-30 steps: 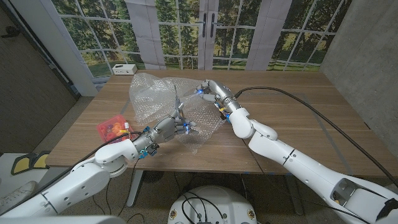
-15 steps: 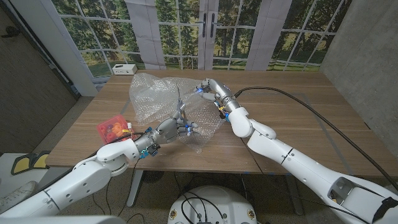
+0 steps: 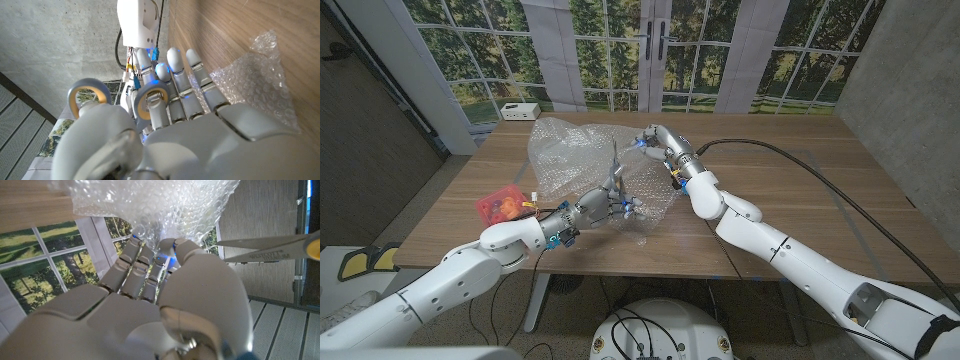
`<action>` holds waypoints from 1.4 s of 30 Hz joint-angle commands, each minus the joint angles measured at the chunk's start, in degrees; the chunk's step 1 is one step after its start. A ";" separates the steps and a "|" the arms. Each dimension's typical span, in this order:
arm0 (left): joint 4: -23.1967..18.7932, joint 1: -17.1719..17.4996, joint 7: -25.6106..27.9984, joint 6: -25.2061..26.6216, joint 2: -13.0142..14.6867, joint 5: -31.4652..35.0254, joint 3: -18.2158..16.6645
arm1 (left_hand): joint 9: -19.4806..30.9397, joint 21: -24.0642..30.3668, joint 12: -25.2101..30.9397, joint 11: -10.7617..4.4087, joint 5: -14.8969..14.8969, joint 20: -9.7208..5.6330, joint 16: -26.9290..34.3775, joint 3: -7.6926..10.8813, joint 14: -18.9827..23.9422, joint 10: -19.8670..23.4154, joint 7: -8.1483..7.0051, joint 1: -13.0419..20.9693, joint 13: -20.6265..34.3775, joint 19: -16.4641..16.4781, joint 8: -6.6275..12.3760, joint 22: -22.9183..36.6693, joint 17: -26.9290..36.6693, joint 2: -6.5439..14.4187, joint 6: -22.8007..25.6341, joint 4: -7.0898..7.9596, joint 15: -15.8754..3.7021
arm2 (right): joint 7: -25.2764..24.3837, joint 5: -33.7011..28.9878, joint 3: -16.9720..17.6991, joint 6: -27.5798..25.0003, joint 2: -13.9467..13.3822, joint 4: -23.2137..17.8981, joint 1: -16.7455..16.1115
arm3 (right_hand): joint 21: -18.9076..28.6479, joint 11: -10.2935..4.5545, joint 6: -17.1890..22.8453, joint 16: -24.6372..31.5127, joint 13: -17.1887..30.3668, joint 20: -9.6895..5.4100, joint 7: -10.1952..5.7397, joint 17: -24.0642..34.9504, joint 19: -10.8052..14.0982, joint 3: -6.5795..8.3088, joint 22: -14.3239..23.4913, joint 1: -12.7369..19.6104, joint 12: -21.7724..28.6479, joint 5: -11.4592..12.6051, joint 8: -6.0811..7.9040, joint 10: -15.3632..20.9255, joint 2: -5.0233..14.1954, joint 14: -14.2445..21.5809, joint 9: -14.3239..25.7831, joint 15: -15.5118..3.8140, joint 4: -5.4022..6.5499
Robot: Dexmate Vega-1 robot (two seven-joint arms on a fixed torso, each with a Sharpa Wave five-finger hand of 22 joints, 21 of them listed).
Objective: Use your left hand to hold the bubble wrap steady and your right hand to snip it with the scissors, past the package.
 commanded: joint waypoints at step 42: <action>6.24 -11.64 -9.37 10.42 -4.40 -3.91 6.86 | 0.03 0.74 0.86 -3.04 -0.35 0.47 0.83 -0.46 0.36 2.56 3.06 -0.36 1.38 -0.09 0.34 0.56 0.64 0.25 -0.92 0.03 -0.75 | -5.87 1.55 0.48 2.60 2.14 5.52 1.56 | 3.95 -2.23 0.41 -1.54 10.48 0.13 -0.90 2.66 -3.58 0.89 -0.07 -0.85 1.88 0.08 -0.54 1.99 0.42 -0.08 0.07 -5.70 -0.10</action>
